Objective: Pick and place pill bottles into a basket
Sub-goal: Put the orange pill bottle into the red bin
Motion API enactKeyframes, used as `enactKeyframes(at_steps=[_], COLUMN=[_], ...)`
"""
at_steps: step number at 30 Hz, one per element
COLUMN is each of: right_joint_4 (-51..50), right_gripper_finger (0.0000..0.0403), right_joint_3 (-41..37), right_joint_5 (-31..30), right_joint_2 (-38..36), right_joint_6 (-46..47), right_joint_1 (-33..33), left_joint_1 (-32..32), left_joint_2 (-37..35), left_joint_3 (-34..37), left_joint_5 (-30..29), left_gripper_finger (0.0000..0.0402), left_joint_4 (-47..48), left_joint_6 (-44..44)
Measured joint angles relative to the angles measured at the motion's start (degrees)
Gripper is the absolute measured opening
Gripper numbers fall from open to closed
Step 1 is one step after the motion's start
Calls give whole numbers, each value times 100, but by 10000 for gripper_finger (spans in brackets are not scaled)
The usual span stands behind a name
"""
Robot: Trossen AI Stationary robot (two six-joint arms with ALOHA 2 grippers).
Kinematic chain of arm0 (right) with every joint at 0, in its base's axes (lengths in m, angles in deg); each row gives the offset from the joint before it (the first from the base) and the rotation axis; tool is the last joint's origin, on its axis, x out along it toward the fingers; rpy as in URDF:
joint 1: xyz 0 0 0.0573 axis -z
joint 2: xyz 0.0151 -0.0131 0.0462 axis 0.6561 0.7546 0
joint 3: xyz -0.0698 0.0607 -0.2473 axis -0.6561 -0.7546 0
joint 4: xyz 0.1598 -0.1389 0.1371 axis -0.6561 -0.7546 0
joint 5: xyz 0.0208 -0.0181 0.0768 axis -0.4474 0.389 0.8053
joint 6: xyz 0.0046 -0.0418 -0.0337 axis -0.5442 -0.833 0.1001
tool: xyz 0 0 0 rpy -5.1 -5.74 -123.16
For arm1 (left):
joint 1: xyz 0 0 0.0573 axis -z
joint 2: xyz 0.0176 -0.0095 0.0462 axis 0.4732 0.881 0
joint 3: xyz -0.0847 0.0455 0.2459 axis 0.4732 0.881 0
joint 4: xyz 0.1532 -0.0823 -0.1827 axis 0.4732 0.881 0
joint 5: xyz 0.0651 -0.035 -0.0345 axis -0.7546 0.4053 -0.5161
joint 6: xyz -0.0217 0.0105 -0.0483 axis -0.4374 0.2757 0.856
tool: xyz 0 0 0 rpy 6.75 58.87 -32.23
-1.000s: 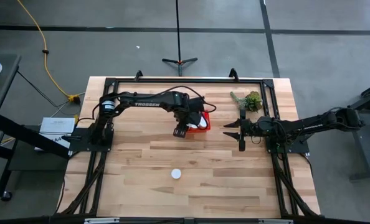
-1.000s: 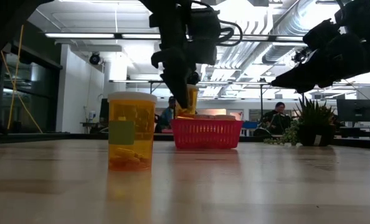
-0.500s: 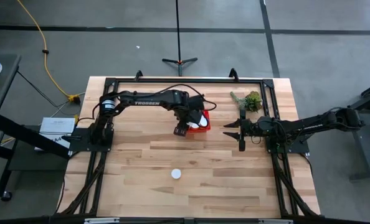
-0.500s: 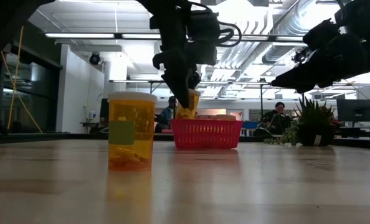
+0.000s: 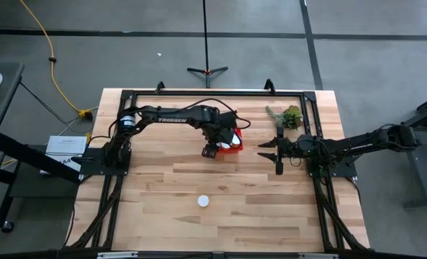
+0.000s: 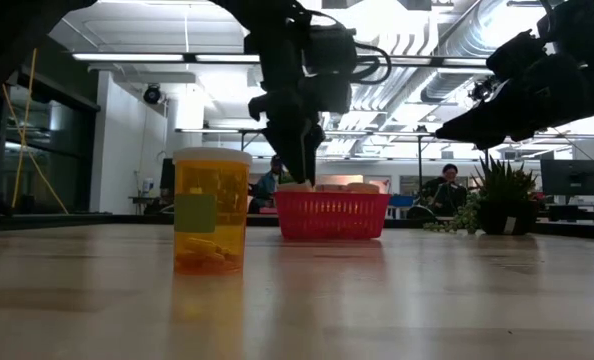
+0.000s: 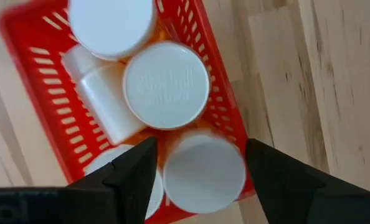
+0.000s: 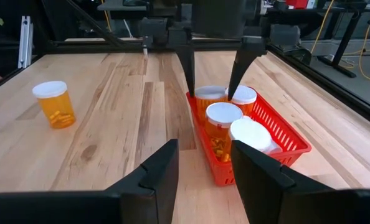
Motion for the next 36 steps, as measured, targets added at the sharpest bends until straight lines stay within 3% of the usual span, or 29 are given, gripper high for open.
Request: enactKeyframes(at_steps=[8, 15, 21, 25, 29, 36], right_joint_4=[0, 32, 43, 40, 227, 796], right_gripper_finger=[139, 139, 139, 139, 139, 139], right_joint_3=[0, 0, 0, 0, 0, 4], right_joint_5=[0, 1, 2, 17, 30, 616], right_joint_2=[0, 1, -2, -2, -2, 130], right_joint_6=[-2, -1, 70, 196, 246, 437], right_joint_1=[-1, 0, -2, -2, -5, -299], left_joint_1=[0, 15, 61, 152, 283, 1089], left_joint_2=[-3, -272, -732, -1426, -2385, -4253], left_joint_3=[2, 2, 272, 1135, 2155, 4758], left_joint_5=[-104, -237, 489, 971, 1062, 414], left_gripper_finger=[298, 292, 262, 232, 207, 185], left_joint_4=[235, 999, 1430, 457, -543, -3570], left_joint_6=[7, 560, 1430, 1492, 1824, 2153])
